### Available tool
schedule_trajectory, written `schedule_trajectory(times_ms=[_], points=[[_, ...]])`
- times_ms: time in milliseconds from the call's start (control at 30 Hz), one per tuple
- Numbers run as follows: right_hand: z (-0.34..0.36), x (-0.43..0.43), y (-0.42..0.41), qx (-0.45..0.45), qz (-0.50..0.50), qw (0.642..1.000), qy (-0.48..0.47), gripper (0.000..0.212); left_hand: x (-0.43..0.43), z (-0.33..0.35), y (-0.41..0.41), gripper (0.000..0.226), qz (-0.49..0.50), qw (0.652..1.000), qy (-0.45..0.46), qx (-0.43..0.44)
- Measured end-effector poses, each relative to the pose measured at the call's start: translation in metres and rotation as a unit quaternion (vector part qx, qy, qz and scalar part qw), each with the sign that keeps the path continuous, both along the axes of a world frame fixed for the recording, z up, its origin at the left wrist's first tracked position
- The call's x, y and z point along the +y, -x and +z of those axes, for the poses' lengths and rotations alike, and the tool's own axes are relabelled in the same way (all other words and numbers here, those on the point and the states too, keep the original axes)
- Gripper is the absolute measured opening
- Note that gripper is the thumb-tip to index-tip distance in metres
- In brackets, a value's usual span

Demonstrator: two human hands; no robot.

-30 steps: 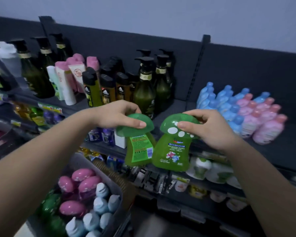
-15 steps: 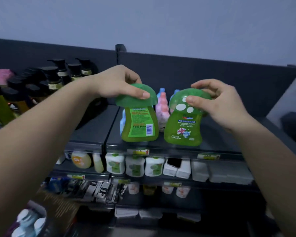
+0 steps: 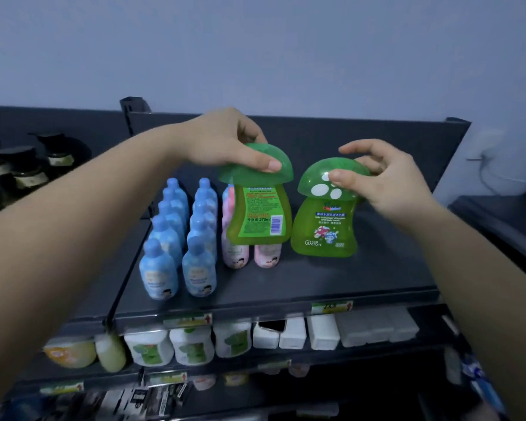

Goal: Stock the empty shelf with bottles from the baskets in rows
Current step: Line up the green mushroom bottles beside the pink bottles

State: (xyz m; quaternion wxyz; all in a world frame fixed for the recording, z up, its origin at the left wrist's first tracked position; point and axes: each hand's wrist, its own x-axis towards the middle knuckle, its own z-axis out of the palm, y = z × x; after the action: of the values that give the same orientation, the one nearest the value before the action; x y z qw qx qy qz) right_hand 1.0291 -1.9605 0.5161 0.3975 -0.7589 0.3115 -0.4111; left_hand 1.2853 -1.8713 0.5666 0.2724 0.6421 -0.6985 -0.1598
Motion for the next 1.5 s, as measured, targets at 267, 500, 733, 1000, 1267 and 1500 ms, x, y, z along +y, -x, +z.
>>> schedule_trajectory(times_ms=[267, 500, 733, 1000, 1267, 1500], points=[[0.002, -0.100, -0.024, 0.019, -0.046, 0.999, 0.006, 0.038, -0.094, 0.019, -0.041, 0.048, 0.037, 0.997, 0.067, 0.012], [-0.041, -0.173, -0.049, 0.043, -0.055, 0.997, -0.032, 0.033, -0.151, 0.002, -0.064, 0.034, 0.034, 0.998, 0.056, 0.015], [-0.072, -0.221, -0.061, 0.069, -0.027, 0.996, -0.056, 0.036, -0.174, -0.014, -0.064, 0.038, 0.052, 0.998, 0.011, 0.028], [-0.116, -0.259, -0.085, 0.115, 0.041, 0.989, -0.079, 0.038, -0.187, -0.027, -0.058, 0.032, 0.096, 0.994, -0.011, 0.049], [-0.139, -0.284, -0.099, 0.147, 0.075, 0.984, -0.060, 0.035, -0.194, -0.033, -0.060, 0.027, 0.130, 0.989, -0.018, 0.075], [-0.146, -0.294, -0.106, 0.194, 0.088, 0.977, 0.034, 0.030, -0.193, -0.035, -0.059, 0.030, 0.148, 0.987, -0.028, 0.060]])
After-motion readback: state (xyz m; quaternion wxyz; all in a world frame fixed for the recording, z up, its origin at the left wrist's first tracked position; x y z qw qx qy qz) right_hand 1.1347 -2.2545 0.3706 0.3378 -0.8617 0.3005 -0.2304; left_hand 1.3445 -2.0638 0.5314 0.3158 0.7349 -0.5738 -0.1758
